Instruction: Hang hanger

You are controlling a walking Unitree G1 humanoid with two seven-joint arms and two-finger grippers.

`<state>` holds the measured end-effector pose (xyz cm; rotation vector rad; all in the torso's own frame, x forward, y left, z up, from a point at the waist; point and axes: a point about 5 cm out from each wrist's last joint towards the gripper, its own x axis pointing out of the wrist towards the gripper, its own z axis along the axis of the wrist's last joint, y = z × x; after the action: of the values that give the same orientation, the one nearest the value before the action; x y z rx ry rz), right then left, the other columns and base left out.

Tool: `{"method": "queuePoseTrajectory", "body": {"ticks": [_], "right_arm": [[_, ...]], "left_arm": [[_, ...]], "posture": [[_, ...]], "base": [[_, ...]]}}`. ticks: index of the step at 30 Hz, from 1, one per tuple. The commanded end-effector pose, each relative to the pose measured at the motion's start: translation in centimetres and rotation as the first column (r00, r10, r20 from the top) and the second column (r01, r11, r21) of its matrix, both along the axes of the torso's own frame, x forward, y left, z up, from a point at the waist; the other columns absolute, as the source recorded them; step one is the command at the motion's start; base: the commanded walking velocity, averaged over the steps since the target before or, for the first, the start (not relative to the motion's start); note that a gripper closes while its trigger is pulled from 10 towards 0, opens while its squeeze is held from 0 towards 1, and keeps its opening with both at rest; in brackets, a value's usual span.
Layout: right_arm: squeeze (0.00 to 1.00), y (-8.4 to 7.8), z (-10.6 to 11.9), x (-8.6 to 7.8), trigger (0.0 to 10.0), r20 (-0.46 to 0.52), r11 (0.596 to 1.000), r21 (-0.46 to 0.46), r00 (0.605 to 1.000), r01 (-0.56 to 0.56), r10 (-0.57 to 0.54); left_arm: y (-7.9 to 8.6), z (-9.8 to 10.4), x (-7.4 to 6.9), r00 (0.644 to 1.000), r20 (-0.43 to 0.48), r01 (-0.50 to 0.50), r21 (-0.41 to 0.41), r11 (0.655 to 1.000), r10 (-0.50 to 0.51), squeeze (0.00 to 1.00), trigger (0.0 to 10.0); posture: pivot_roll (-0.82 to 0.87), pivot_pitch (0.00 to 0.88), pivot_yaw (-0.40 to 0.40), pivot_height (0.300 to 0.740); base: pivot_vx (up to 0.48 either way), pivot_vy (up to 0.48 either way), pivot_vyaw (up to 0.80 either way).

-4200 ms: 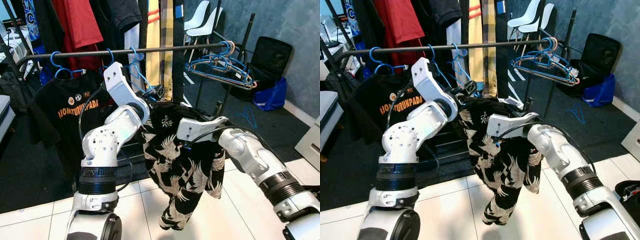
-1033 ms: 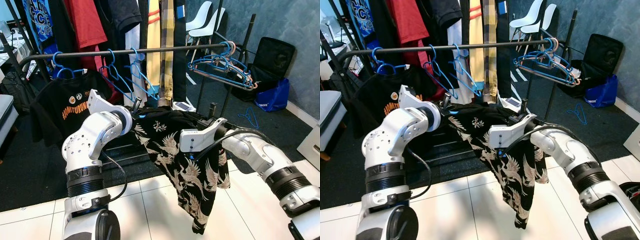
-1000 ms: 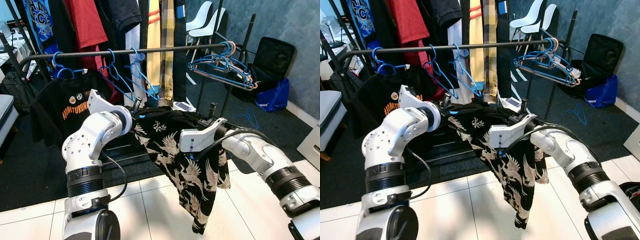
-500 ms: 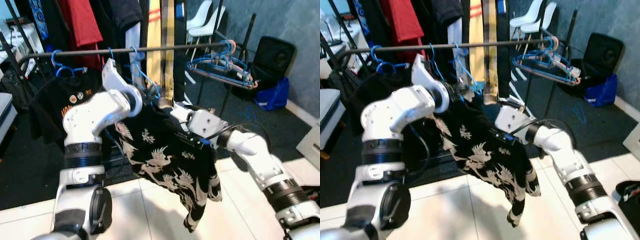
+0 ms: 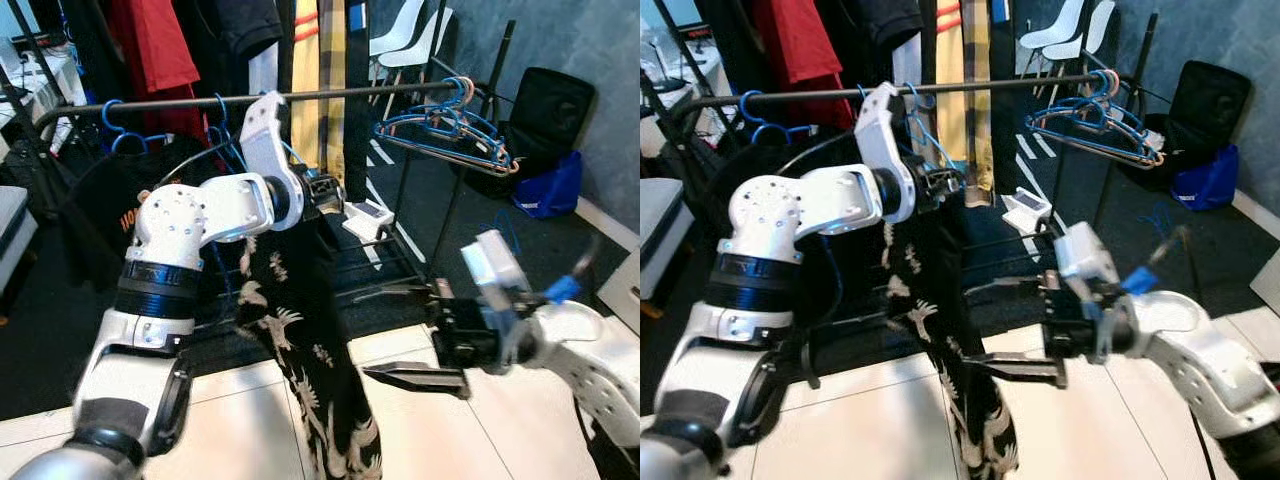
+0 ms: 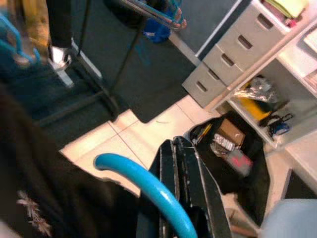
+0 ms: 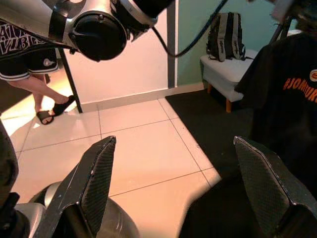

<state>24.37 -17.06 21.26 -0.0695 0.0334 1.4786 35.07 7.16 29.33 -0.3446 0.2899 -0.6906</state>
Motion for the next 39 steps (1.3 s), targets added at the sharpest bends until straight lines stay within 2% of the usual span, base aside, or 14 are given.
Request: {"method": "queuePoseTrajectory", "body": {"ticks": [1,2,4,5,7,9,10,11,15,23,27,32,35,39], "right_arm": [[0.0,-0.4,0.1,0.0,10.0,-0.005,1.0,0.002,1.0,0.013,-0.013],[0.0,-1.0,0.1,0.0,10.0,-0.019,0.999,-0.009,0.999,0.044,-0.044],[0.0,-1.0,0.1,0.0,10.0,-0.019,0.999,-0.009,0.999,0.044,-0.044],[0.0,-1.8,-0.1,0.4,10.0,-0.017,0.994,-0.039,0.994,0.106,-0.107],[0.0,-1.8,-0.1,0.4,10.0,-0.017,0.994,-0.039,0.994,0.106,-0.107],[0.0,-3.9,-0.6,1.4,10.0,0.028,0.953,-0.097,0.958,0.286,-0.285],[0.0,-3.9,-0.6,1.4,10.0,0.028,0.953,-0.097,0.958,0.286,-0.285],[0.0,-4.7,-0.8,1.9,10.0,0.046,0.924,-0.109,0.93,0.367,-0.364],[0.0,-5.5,-0.9,2.6,10.0,0.06,0.873,-0.099,0.878,0.478,-0.475],[0.0,-4.5,-1.5,2.3,10.0,-0.006,0.878,-0.069,0.88,0.473,-0.475],[0.0,-4.4,-1.4,2.4,10.0,-0.021,0.873,-0.045,0.873,0.485,-0.487],[0.0,-4.3,-1.1,3.5,10.0,-0.033,0.825,0.037,0.826,0.564,-0.563],[0.0,-4.2,0.6,5.3,10.0,-0.04,0.725,0.192,0.743,0.662,-0.668],[0.0,-4.2,1.3,6.0,10.0,-0.047,0.676,0.249,0.706,0.694,-0.707]], "left_arm": [[-0.4,1.6,-0.3,0.99,0.131,0.056,0.041,0.998,-0.061,0.0,0.0],[-0.2,2.1,-0.4,0.964,0.24,0.089,0.119,0.989,-0.115,0.0,0.0],[-0.2,2.1,-0.4,0.964,0.24,0.089,0.119,0.989,-0.115,0.0,0.0],[-0.1,2.7,-0.6,0.916,0.356,0.123,0.194,0.973,-0.186,0.0,0.0],[-0.1,2.7,-0.6,0.916,0.356,0.123,0.194,0.973,-0.186,0.0,0.0],[0.6,3.6,-0.8,0.809,0.499,0.132,0.362,0.923,-0.311,0.0,7.5],[0.6,3.6,-0.8,0.809,0.499,0.132,0.362,0.923,-0.311,0.0,7.5],[0.9,4.0,-0.6,0.759,0.549,0.099,0.433,0.896,-0.349,0.0,10.0],[1.3,4.7,-0.3,0.688,0.606,0.032,0.525,0.85,-0.4,0.0,10.0],[1.0,7.3,-0.3,0.603,0.705,-0.021,0.483,0.875,-0.374,0.0,10.0],[0.9,7.8,-0.4,0.607,0.709,-0.002,0.452,0.892,-0.358,0.0,10.0],[1.0,8.7,-0.5,0.663,0.668,0.081,0.384,0.92,-0.338,0.0,10.0],[1.1,9.9,-0.4,0.714,0.615,0.173,0.309,0.935,-0.335,0.0,10.0],[1.2,10.5,-0.4,0.724,0.603,0.194,0.288,0.938,-0.335,0.0,10.0]], "posture": [[-0.08,0.0,0.037,0.74],[-0.08,0.0,0.037,0.74],[-0.08,0.0,0.037,0.74],[-0.08,0.0,0.037,0.74],[-0.08,0.0,0.037,0.74],[-0.08,0.0,0.039,0.74],[-0.08,0.0,0.039,0.74],[-0.08,0.0,0.039,0.74],[-0.08,0.0,0.041,0.74],[-0.08,0.0,0.05,0.74],[-0.08,0.0,0.05,0.74],[-0.08,0.0,0.056,0.74],[-0.08,0.0,0.056,0.74],[-0.08,0.0,0.059,0.74]], "base": [[0.0,0.0,0.0],[0.0,0.0,0.0],[0.0,0.0,0.0],[0.0,0.0,0.0],[0.0,0.0,0.0],[0.0,0.0,0.0],[0.0,0.0,0.0],[0.0,0.0,0.0],[0.0,0.0,0.0],[0.0,0.0,0.0],[0.0,0.0,0.0],[0.0,0.0,0.0],[0.0,0.0,0.0],[0.0,0.0,0.0]]}}
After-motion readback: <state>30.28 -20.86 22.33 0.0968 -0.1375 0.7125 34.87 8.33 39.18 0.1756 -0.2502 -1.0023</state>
